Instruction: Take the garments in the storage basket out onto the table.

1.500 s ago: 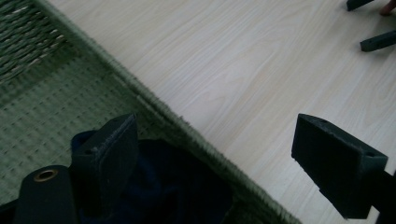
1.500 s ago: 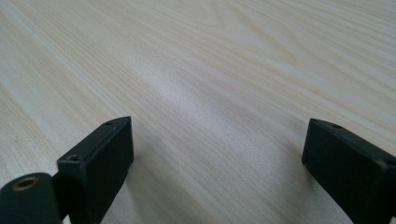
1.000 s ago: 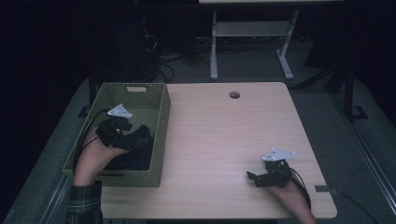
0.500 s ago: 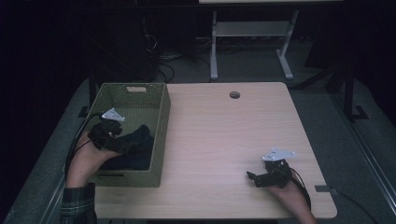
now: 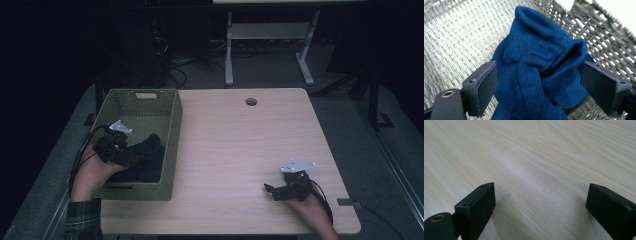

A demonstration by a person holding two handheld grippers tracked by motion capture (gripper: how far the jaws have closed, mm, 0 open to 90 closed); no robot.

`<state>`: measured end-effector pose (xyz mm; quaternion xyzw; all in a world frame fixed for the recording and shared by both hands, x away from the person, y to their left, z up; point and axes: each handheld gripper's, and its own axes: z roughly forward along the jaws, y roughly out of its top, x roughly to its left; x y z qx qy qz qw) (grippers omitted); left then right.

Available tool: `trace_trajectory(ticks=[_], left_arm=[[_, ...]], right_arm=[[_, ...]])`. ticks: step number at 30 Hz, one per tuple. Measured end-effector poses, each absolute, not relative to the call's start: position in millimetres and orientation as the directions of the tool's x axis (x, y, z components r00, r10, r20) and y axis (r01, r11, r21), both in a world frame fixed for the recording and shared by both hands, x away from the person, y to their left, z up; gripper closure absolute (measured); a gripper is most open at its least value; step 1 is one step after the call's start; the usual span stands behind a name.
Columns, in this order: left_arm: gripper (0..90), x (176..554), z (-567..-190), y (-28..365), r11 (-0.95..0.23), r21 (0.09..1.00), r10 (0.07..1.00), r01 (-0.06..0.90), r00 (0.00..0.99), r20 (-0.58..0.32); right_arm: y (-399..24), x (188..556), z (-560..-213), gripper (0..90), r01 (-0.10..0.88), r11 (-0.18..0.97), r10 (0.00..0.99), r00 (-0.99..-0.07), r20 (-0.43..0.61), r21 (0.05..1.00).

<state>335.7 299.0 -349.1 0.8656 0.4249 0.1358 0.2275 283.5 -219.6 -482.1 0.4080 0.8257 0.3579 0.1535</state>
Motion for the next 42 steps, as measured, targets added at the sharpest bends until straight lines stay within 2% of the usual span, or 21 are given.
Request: trace_trajectory(ticks=[11,32,42], left_arm=[[13.4,341.0,-363.9,306.5,-0.521,0.469,0.815,0.713,0.579,0.025],[14.5,351.0,-388.6,296.2,-0.563,0.312,0.807,0.766,0.590,0.007],[36.5,353.3,-390.7,297.0,-0.566,0.287,0.796,0.772,0.603,-0.052]], right_arm=[[-219.6,283.4,-482.0,8.6,0.565,0.411,0.784,-0.620,0.040,0.716],[-219.7,283.6,-482.0,8.6,0.563,0.412,0.782,-0.622,0.038,0.716],[-219.6,283.4,-482.0,8.6,0.564,0.411,0.783,-0.621,0.040,0.716]])
